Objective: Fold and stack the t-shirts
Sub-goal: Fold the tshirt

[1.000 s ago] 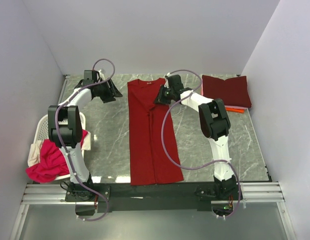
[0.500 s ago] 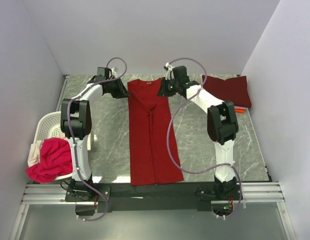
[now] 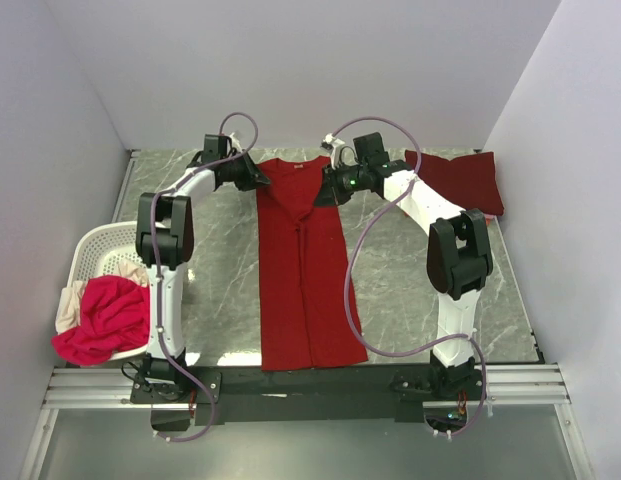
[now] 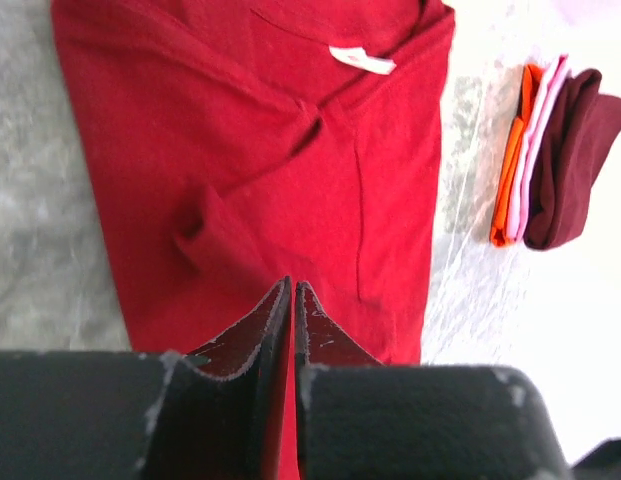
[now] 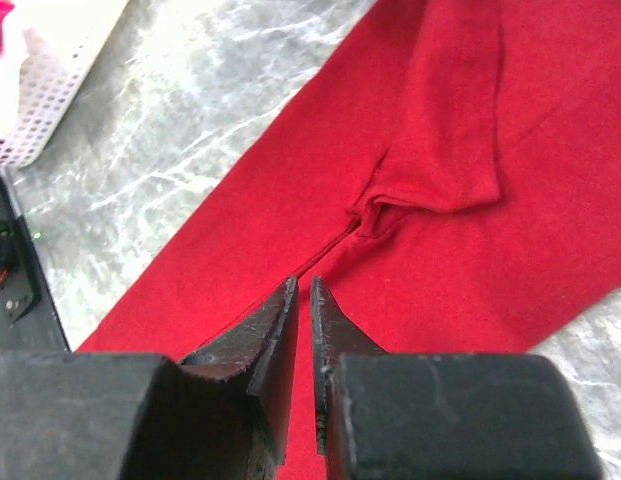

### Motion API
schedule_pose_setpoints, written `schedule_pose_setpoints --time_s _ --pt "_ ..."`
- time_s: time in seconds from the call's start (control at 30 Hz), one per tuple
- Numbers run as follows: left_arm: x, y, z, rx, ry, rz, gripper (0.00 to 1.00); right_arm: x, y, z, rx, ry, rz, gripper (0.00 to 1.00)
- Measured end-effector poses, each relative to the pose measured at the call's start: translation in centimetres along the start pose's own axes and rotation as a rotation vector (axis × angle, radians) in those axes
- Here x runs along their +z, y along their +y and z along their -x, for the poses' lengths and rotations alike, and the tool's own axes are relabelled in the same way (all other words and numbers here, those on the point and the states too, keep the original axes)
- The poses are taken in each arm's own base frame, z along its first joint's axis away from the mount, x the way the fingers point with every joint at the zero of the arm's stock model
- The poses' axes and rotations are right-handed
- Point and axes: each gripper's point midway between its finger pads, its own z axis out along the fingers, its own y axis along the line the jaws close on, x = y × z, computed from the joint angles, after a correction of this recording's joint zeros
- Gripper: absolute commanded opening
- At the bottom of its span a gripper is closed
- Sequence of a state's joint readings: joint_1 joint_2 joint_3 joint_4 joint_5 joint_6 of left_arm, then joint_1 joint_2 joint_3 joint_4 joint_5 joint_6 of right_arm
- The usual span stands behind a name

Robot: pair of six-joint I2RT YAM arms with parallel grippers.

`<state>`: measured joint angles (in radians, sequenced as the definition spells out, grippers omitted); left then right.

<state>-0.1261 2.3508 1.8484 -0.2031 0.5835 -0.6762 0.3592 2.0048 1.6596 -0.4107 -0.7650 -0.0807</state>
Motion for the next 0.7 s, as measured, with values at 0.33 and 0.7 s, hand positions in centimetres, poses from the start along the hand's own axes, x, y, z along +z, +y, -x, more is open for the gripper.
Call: schedule_pose_setpoints --time_s 0.33,0.7 --pt "2.3 3.5 -1.0 -0.070 0.034 0.065 0.12 -0.4 0.8 -0.8 -0.014 0.031 0.036 0.17" --pt "-0.9 -1.0 1.1 0.054 -0.008 -0.007 0.59 -2.5 2.2 -0.8 -0.112 0.051 0.040 0.19"
